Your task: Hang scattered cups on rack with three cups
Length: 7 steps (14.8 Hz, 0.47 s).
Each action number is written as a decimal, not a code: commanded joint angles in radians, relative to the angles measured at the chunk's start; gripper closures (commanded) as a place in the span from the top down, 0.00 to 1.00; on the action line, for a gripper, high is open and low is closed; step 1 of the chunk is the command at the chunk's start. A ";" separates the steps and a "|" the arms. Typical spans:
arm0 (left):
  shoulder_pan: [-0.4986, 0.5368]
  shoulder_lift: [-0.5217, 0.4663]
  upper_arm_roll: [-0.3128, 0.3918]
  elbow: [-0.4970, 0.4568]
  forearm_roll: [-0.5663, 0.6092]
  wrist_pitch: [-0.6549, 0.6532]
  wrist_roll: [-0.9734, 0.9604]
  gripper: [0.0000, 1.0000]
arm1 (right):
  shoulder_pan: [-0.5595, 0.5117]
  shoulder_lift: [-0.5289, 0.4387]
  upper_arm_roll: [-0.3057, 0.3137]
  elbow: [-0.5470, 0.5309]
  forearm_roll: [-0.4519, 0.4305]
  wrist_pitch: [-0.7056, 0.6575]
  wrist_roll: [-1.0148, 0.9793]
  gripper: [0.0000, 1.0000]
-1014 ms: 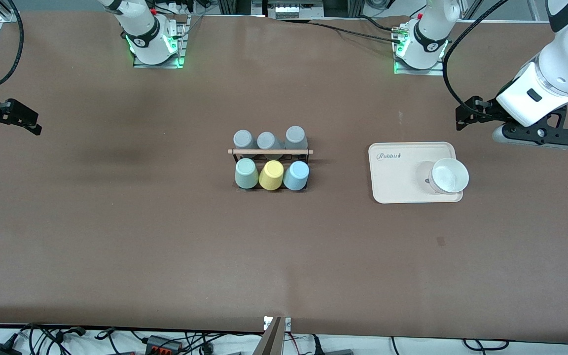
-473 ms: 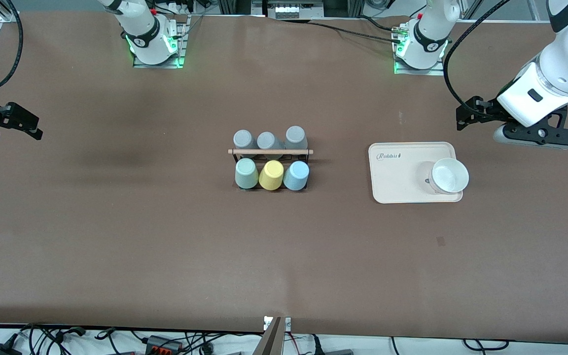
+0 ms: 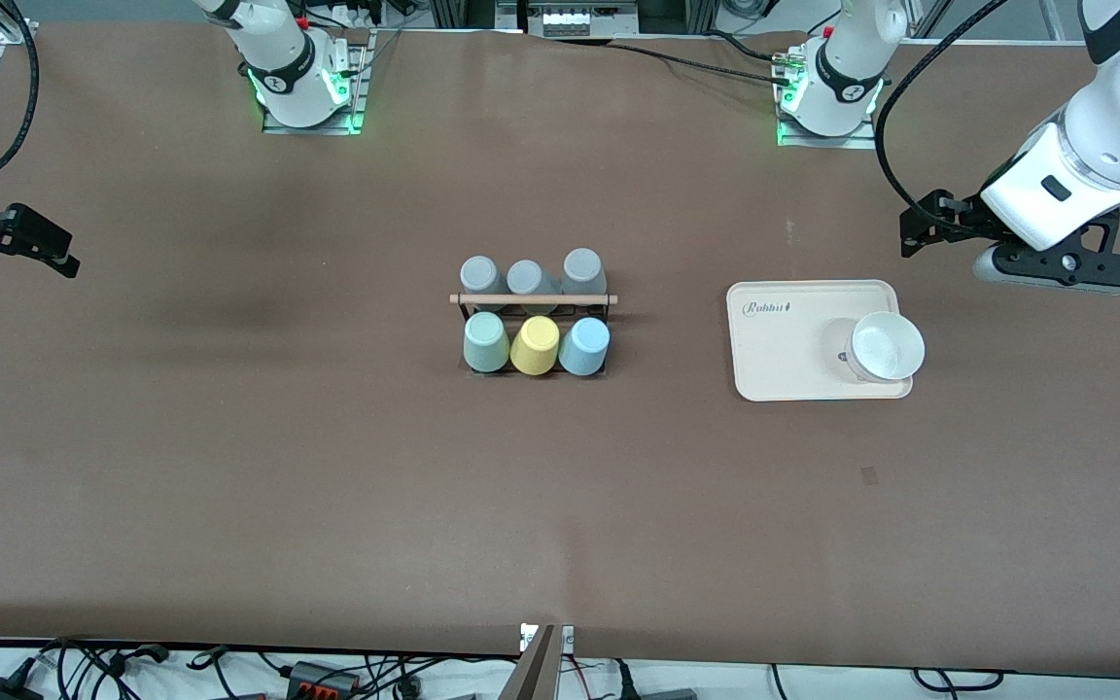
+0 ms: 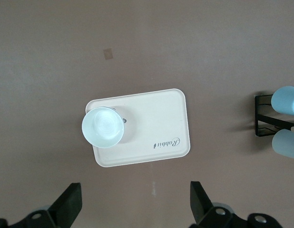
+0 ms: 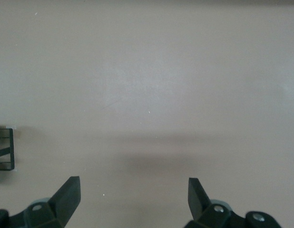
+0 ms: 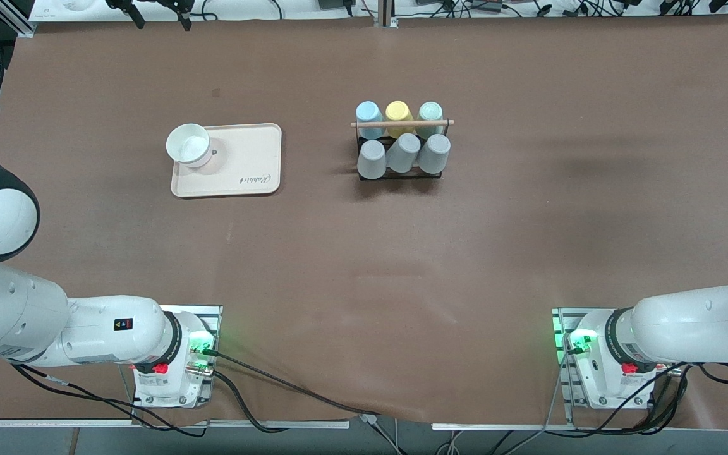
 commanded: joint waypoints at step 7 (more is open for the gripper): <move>0.011 0.000 -0.006 0.004 -0.010 -0.010 0.008 1.00 | -0.039 -0.011 0.050 -0.013 0.012 -0.001 0.027 1.00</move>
